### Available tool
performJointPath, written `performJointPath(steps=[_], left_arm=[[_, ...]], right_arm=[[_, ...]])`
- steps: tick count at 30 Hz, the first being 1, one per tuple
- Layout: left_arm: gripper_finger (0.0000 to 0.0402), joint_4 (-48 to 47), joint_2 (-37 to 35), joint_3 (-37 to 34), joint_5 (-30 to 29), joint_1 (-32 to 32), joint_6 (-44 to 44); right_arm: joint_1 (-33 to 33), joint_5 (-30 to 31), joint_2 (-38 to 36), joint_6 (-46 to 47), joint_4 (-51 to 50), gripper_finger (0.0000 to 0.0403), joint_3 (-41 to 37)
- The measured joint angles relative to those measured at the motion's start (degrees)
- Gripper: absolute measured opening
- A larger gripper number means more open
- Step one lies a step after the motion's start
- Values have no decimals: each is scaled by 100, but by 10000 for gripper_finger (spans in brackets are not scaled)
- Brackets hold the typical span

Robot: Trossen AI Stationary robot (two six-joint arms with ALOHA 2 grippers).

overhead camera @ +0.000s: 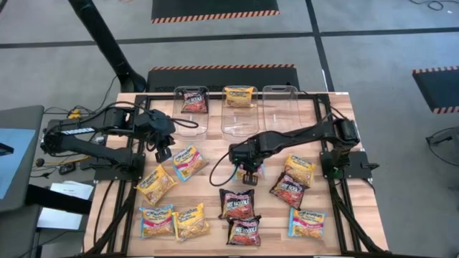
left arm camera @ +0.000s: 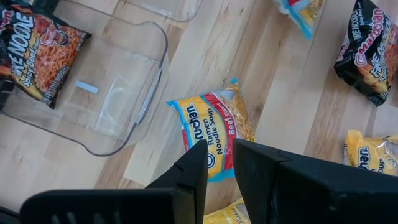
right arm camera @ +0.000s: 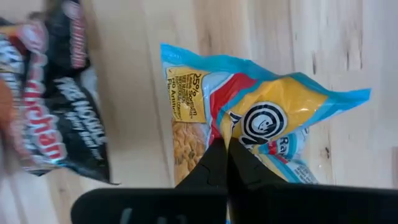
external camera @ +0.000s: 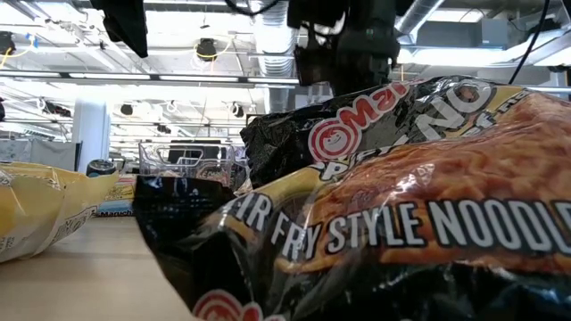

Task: Sort Maruchan noodles
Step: Put the blue noodle pack into the right transparent bin

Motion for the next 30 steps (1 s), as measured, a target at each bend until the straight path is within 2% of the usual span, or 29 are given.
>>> performJointPath(steps=[5,10,18,23,30], left_arm=[[61,0,0,0,0,0,0],[61,0,0,2,0,-2,0],[61,0,0,0,27,-2,0],[61,0,-2,1,37,0,-9],[61,0,-1,1,37,0,-33]], right_arm=[[136,51,-11,-2,-556,3,372],[214,482,-17,-11,-925,3,700],[191,807,-20,-51,-1313,3,1109],[76,967,-35,-184,-1875,3,1360],[-289,1096,-253,-522,-2138,3,1406]])
